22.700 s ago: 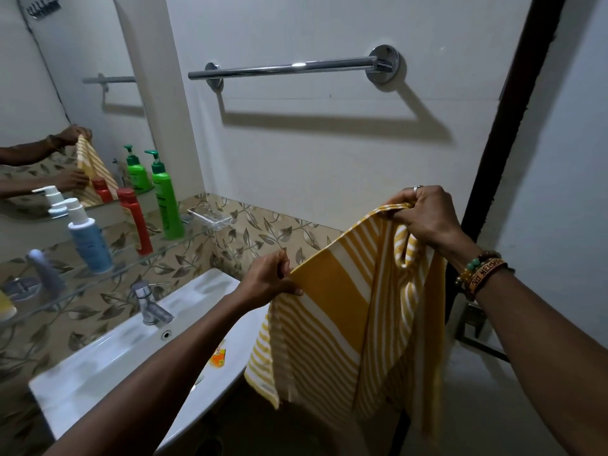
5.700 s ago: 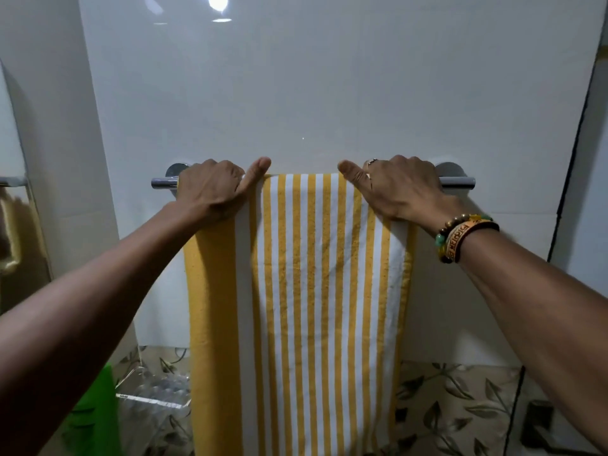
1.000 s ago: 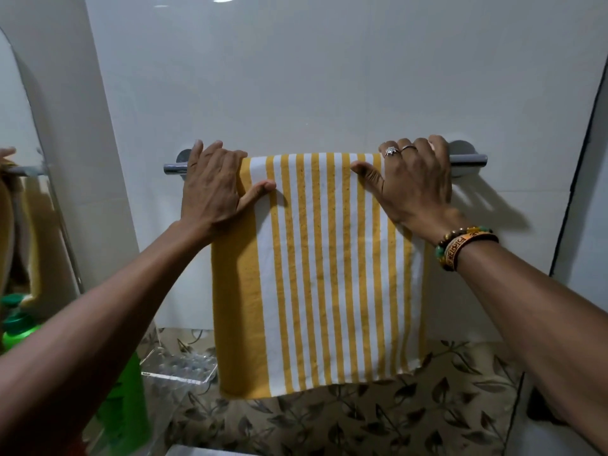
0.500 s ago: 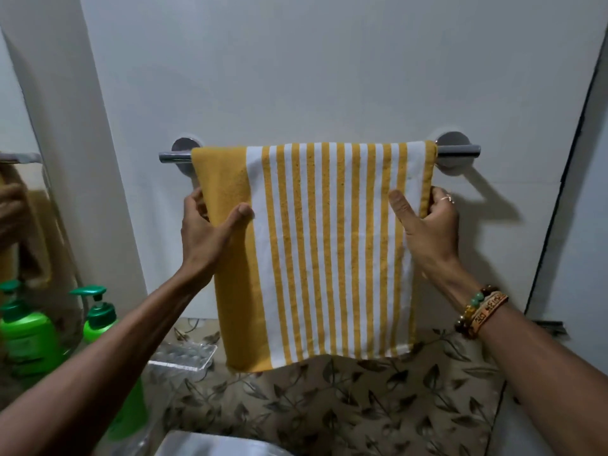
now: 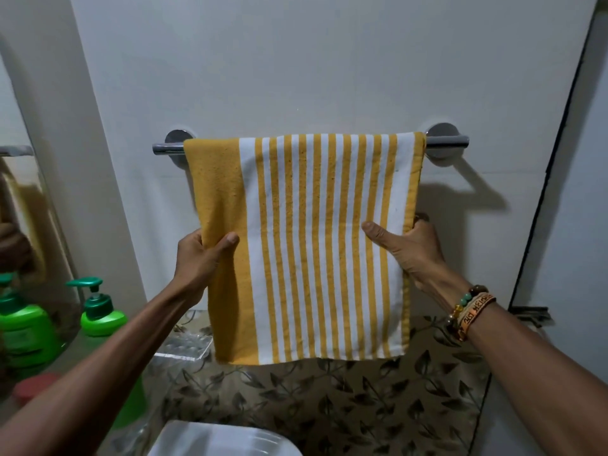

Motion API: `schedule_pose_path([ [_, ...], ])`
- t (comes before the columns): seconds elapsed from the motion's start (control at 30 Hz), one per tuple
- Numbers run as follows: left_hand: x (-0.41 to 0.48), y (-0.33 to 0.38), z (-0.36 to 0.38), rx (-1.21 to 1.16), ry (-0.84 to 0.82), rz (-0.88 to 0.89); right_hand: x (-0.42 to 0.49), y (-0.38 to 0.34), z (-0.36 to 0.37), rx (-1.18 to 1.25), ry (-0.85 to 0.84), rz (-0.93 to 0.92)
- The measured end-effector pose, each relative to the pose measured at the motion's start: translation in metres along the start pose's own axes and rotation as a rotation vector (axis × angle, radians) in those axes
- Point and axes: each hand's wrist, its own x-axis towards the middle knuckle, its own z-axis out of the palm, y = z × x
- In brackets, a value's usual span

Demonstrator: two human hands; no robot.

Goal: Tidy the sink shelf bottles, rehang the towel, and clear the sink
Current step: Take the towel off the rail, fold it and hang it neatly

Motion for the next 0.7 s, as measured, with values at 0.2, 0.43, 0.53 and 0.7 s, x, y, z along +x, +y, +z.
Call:
schedule_pose_path([
  [0.2,0.012,-0.014,0.011,0.340,0.189,0.057,-0.013,0.013,0.004,0.157,-0.135,0.044],
  [0.43,0.003,-0.029,0.013,0.158,0.087,-0.010,-0.027,0.035,0.002,0.037,-0.256,0.185],
  [0.53,-0.004,-0.044,0.011,0.148,0.024,-0.054,-0.036,0.054,0.003,-0.030,-0.241,0.195],
  [0.7,-0.026,-0.064,0.009,0.135,-0.042,-0.121,-0.054,0.078,0.001,-0.057,-0.194,0.216],
])
